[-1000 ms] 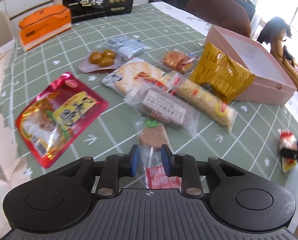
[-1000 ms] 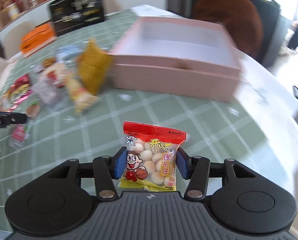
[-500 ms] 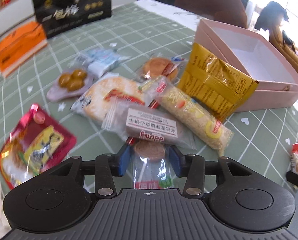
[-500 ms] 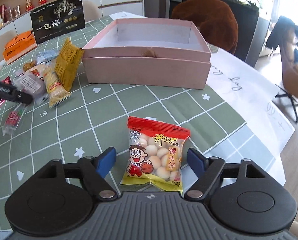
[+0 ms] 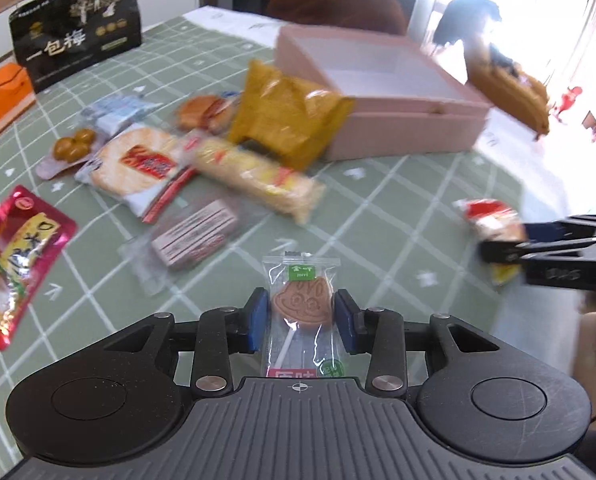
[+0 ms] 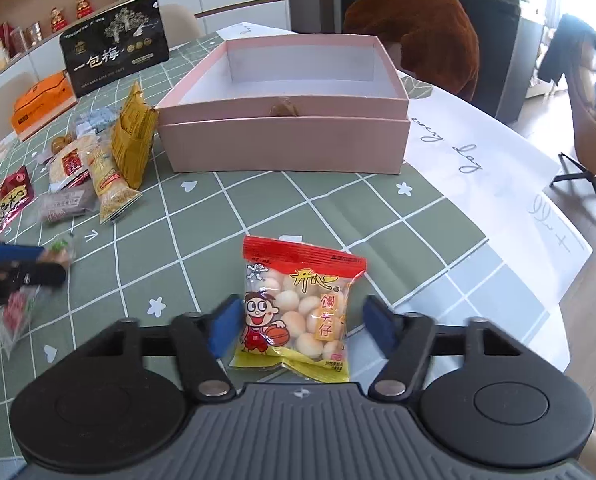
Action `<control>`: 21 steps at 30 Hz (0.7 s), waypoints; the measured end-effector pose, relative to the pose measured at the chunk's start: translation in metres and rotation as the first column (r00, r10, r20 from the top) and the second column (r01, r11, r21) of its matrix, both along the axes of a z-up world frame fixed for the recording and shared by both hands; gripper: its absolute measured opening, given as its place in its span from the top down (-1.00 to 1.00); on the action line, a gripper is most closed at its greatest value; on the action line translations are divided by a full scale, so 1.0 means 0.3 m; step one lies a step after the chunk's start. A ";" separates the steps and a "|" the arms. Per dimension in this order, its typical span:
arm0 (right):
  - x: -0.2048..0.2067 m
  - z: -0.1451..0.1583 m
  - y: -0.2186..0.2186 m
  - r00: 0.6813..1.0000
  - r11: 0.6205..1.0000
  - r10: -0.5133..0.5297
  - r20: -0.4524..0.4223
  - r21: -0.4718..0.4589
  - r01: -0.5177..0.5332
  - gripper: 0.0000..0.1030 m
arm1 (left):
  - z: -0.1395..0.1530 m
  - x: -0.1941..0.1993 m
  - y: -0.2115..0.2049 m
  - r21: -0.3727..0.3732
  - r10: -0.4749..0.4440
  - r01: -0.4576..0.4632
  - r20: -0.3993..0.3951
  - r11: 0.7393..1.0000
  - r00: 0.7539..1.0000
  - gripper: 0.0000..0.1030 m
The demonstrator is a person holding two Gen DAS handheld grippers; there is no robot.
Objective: Organize snacks
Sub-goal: 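Carry red quail egg bag into pink box with right tool while left tool carries cookie pack there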
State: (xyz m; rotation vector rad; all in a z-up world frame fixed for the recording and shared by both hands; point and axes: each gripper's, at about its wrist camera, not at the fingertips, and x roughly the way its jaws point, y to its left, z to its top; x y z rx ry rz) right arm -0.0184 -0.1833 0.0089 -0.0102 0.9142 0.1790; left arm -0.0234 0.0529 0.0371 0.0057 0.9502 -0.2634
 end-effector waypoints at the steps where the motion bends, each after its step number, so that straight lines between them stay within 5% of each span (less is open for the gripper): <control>1: 0.004 0.006 0.002 1.000 1.000 0.013 -0.009 -0.003 -0.013 -0.03 | 0.016 -0.007 -0.012 -0.009 0.001 -0.001 0.017 1.000 1.000 0.19; 6: -0.003 0.091 -0.018 0.999 0.998 0.039 0.032 0.038 -0.040 0.03 | 0.171 0.039 -0.047 -0.088 -0.018 0.032 0.157 0.996 0.987 0.19; 11: 0.051 0.260 -0.050 0.983 0.998 0.035 0.178 0.053 -0.045 0.03 | 0.389 0.279 -0.145 -0.168 -0.046 0.110 0.346 0.980 0.937 0.18; 13: 0.109 0.325 -0.049 0.974 0.998 0.033 0.225 0.043 -0.044 0.03 | 0.411 0.442 -0.201 -0.199 -0.060 0.135 0.342 0.971 0.938 0.07; 16: 0.230 0.390 -0.034 0.956 0.998 0.042 0.290 0.039 -0.056 -0.02 | 0.395 0.642 -0.229 -0.261 -0.011 0.076 0.245 0.962 0.969 0.17; 18: 0.334 0.395 -0.027 0.961 0.998 0.027 0.276 0.050 -0.043 -0.25 | 0.391 0.667 -0.193 -0.334 0.013 0.068 0.236 0.940 0.972 0.17; 21: 0.412 0.368 -0.025 0.969 1.000 -0.013 0.247 0.000 0.014 -0.26 | 0.378 0.608 -0.082 -0.343 0.019 0.074 0.260 0.936 0.965 0.17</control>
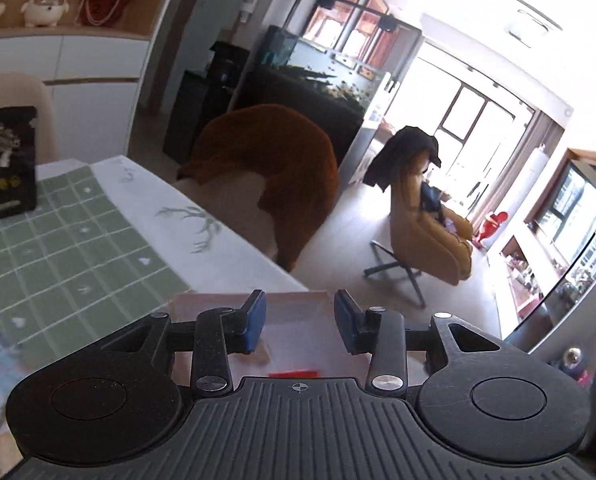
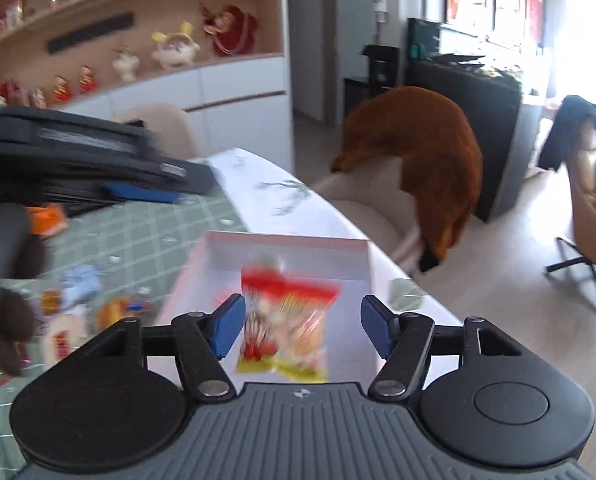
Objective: Organize snacks
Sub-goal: 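Carry red quail egg bag into pink box with right tool while left tool carries cookie pack there, then grasp the red spicy chicken bag with the right tool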
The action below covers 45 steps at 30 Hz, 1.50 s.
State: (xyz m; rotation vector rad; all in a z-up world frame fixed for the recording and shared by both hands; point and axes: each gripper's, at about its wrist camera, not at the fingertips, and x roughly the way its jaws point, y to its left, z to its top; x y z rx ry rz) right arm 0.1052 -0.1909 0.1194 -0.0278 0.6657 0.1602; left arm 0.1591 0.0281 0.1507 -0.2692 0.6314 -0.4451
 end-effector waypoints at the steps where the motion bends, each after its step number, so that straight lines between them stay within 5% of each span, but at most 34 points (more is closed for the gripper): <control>1: 0.000 -0.014 -0.004 1.000 1.000 -0.005 -0.005 -0.009 0.005 -0.26 | -0.013 -0.026 0.050 0.023 0.015 -0.015 0.005 1.000 1.000 0.17; 6: -0.045 -0.119 0.006 0.997 1.000 0.004 -0.080 -0.011 -0.005 -0.29 | -0.177 -0.098 0.431 0.136 0.232 -0.218 -0.096 0.966 0.968 0.17; 14: -0.130 -0.222 0.112 0.981 0.997 0.076 -0.176 -0.004 -0.078 -0.29 | -0.377 -0.341 0.928 0.178 0.583 -0.555 -0.260 0.813 0.770 0.18; 16: -0.137 -0.248 0.131 0.973 0.996 0.094 -0.209 0.023 -0.091 -0.29 | -0.402 -0.393 0.938 0.179 0.597 -0.570 -0.290 0.802 0.748 0.18; 19: -0.139 -0.273 0.176 0.962 0.993 0.119 -0.246 0.039 -0.113 -0.29 | -0.401 -0.433 0.876 0.171 0.582 -0.556 -0.281 0.813 0.764 0.17; 26: -0.168 -0.278 0.284 0.942 0.979 0.204 -0.265 0.045 -0.200 -0.29 | -0.399 -0.458 0.689 0.154 0.435 -0.407 -0.272 0.900 0.859 0.17; 30: -0.191 -0.264 0.389 0.923 0.959 0.284 -0.261 0.058 -0.279 -0.29 | -0.416 -0.448 0.617 0.074 0.318 -0.311 -0.313 0.948 0.895 0.18; 36: -0.184 -0.244 0.569 0.902 0.923 0.380 -0.206 0.024 -0.384 -0.29 | -0.347 -0.423 0.569 0.034 0.327 -0.327 -0.220 0.944 0.919 0.18; 41: -0.120 -0.295 0.693 0.898 0.910 0.397 -0.191 -0.046 -0.412 -0.29 | -0.344 -0.367 0.532 0.069 0.272 -0.263 -0.239 0.962 0.932 0.18; 43: -0.106 -0.312 0.706 0.898 0.910 0.390 -0.201 -0.065 -0.410 -0.10 | -0.366 -0.364 0.526 0.083 0.272 -0.259 -0.249 0.962 0.930 0.18; 45: -0.101 -0.319 0.686 0.907 0.921 0.359 -0.220 -0.072 -0.382 0.31 | -0.382 -0.368 0.547 0.077 0.308 -0.298 -0.257 0.951 0.916 0.18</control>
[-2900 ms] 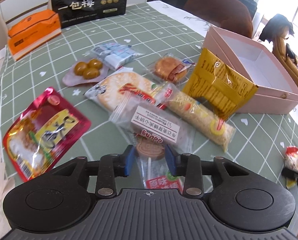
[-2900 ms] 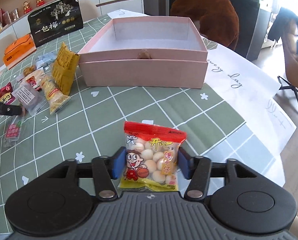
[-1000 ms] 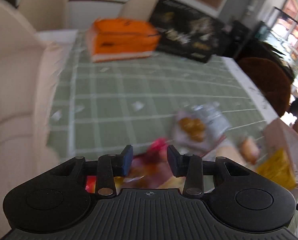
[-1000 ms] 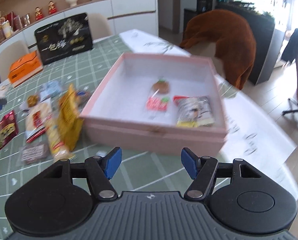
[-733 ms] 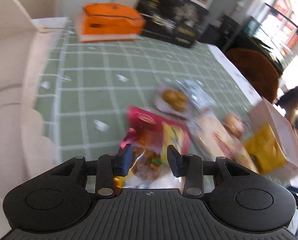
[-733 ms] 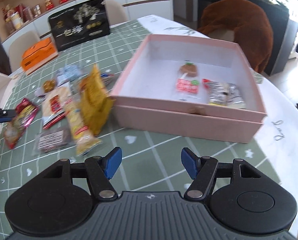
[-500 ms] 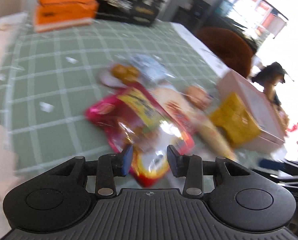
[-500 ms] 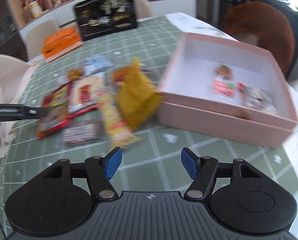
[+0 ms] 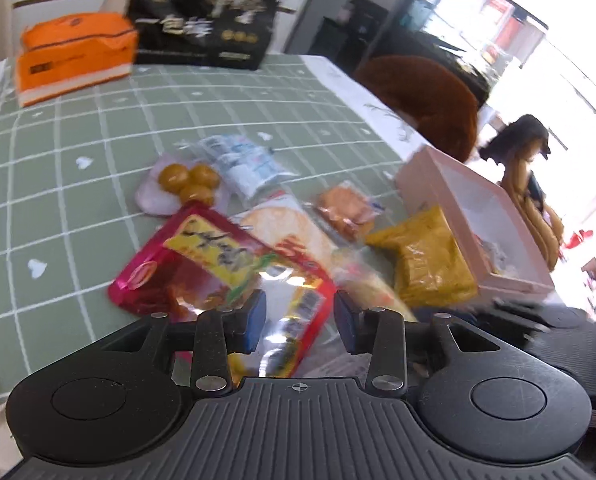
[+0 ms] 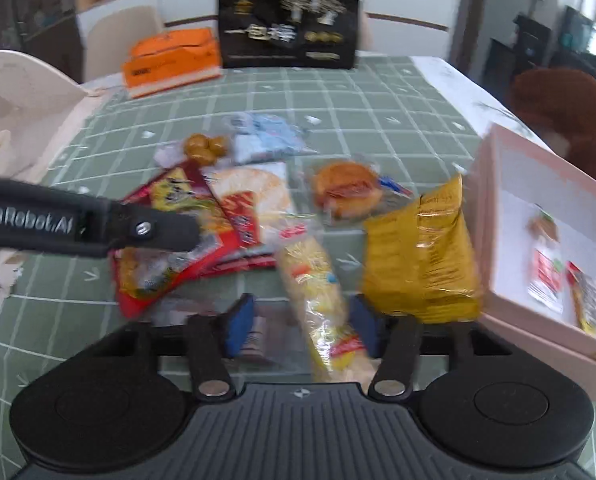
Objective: Organize snacks
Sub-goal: 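Grasp the red spicy chicken bag with the right tool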
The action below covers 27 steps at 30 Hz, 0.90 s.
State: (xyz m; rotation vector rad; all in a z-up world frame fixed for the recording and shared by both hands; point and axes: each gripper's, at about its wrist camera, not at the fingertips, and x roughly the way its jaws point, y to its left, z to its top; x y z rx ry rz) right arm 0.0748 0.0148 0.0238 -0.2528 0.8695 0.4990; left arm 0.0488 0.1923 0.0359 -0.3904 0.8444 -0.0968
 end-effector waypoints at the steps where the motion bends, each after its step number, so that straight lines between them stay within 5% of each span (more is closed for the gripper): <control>1: -0.003 0.003 -0.014 1.000 1.000 0.000 -0.009 0.003 0.000 0.40 | -0.004 -0.004 0.018 -0.007 0.035 -0.035 0.001 0.999 0.999 0.18; 5: -0.042 0.012 -0.117 0.995 0.999 -0.005 -0.099 0.048 0.009 0.46 | 0.011 -0.034 0.099 -0.032 0.200 -0.199 0.026 0.979 0.979 0.18; 10: -0.121 0.038 -0.166 0.998 1.000 0.003 -0.063 0.001 -0.003 0.44 | 0.010 -0.075 0.151 -0.064 0.270 -0.269 0.009 0.961 0.963 0.18; 12: -0.144 0.079 -0.137 0.998 0.998 0.057 0.021 -0.018 -0.056 0.15 | 0.013 -0.101 0.154 -0.034 0.280 -0.280 0.001 0.959 0.960 0.18; 14: -0.152 0.123 -0.082 0.987 0.992 0.126 0.098 -0.024 -0.124 -0.47 | 0.017 -0.132 0.166 0.000 0.313 -0.313 -0.007 0.950 0.950 0.18; 20: -0.069 0.131 0.171 0.935 0.936 0.338 0.106 0.063 -0.345 -0.50 | 0.011 -0.214 0.255 -0.022 0.419 -0.419 -0.019 0.908 0.908 0.18; 27: 0.016 0.005 0.378 0.897 0.899 0.438 0.057 -0.026 -0.437 -0.50 | 0.000 -0.257 0.329 -0.138 0.439 -0.435 -0.005 0.890 0.899 0.18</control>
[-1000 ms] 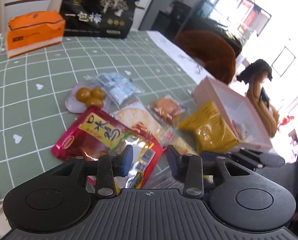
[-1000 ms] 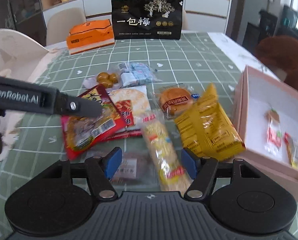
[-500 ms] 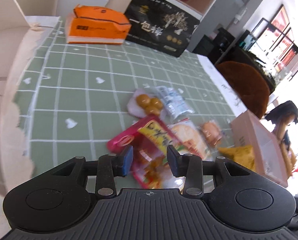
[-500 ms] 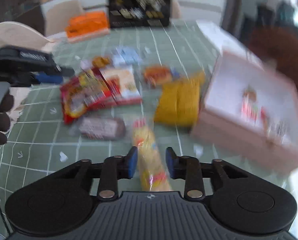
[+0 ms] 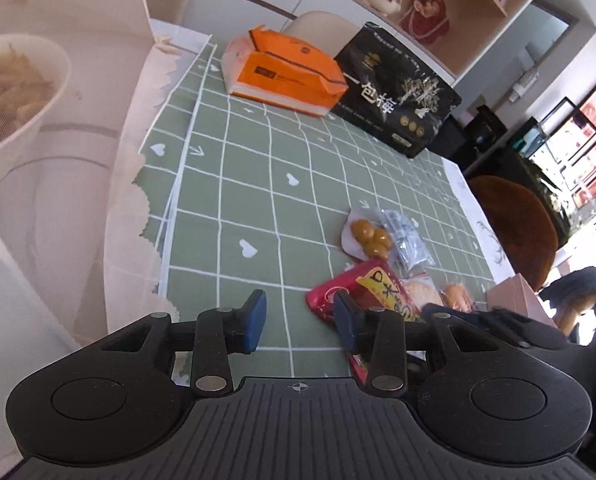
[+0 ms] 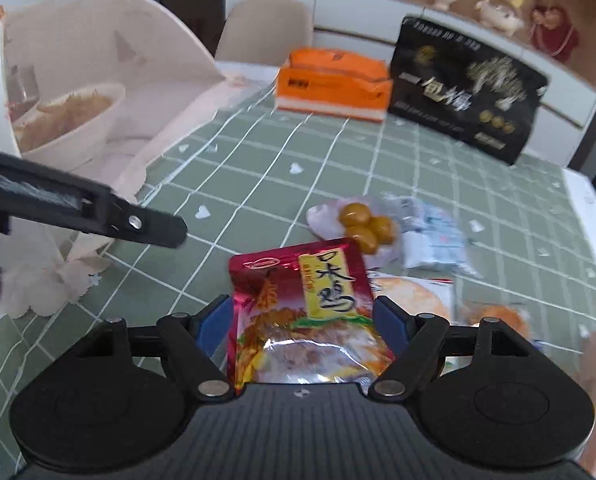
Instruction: Organize snacks
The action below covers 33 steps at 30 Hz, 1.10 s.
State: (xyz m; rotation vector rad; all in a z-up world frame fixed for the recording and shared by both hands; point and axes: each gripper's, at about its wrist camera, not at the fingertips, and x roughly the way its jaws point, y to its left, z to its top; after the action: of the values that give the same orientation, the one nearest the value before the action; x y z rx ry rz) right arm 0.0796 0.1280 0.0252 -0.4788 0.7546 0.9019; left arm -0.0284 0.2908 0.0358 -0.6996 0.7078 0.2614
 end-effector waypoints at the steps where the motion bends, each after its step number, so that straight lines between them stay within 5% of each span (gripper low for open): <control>1: 0.011 -0.009 0.002 1.000 1.000 -0.003 -0.020 0.000 0.003 -0.50 | -0.004 -0.002 -0.003 0.001 -0.006 0.006 0.000 1.000 1.000 0.18; 3: 0.025 -0.028 0.017 0.999 1.000 -0.004 -0.048 -0.007 0.004 -0.56 | -0.012 -0.005 -0.011 0.006 -0.015 0.015 -0.004 1.000 1.000 0.18; 8: -0.011 -0.076 0.081 0.997 0.994 0.050 0.054 -0.101 -0.045 -0.83 | -0.013 -0.011 -0.014 0.015 -0.004 0.004 -0.005 1.000 1.000 0.19; 13: 0.034 -0.084 0.078 0.998 0.998 -0.031 0.048 -0.051 0.033 -0.84 | -0.023 -0.009 -0.017 0.013 -0.003 0.003 -0.018 1.000 1.000 0.19; 17: 0.016 -0.057 0.065 0.996 0.991 -0.068 0.051 -0.110 0.074 -0.43 | -0.027 0.010 -0.046 0.015 -0.045 0.045 -0.026 0.999 0.999 0.20; 21: -0.011 -0.007 -0.054 0.991 0.990 -0.124 -0.040 -0.075 0.121 -0.23 | -0.025 0.040 -0.111 0.028 -0.127 0.128 -0.026 0.991 0.992 0.20; 26: -0.078 0.044 -0.277 0.969 0.972 -0.233 -0.080 -0.030 0.231 -0.20 | -0.041 0.099 -0.228 0.037 -0.288 0.289 -0.030 0.956 0.957 0.20; 33: -0.198 0.096 -0.636 0.914 0.916 -0.401 -0.064 -0.009 0.401 -0.21 | -0.051 0.222 -0.390 0.147 -0.477 0.477 -0.036 0.867 0.878 0.21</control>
State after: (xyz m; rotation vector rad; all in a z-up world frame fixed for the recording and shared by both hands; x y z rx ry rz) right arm 0.0203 -0.0627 0.0540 -0.2751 0.8713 0.5347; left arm 0.0381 0.1737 0.0205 -0.3602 0.8271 -0.1426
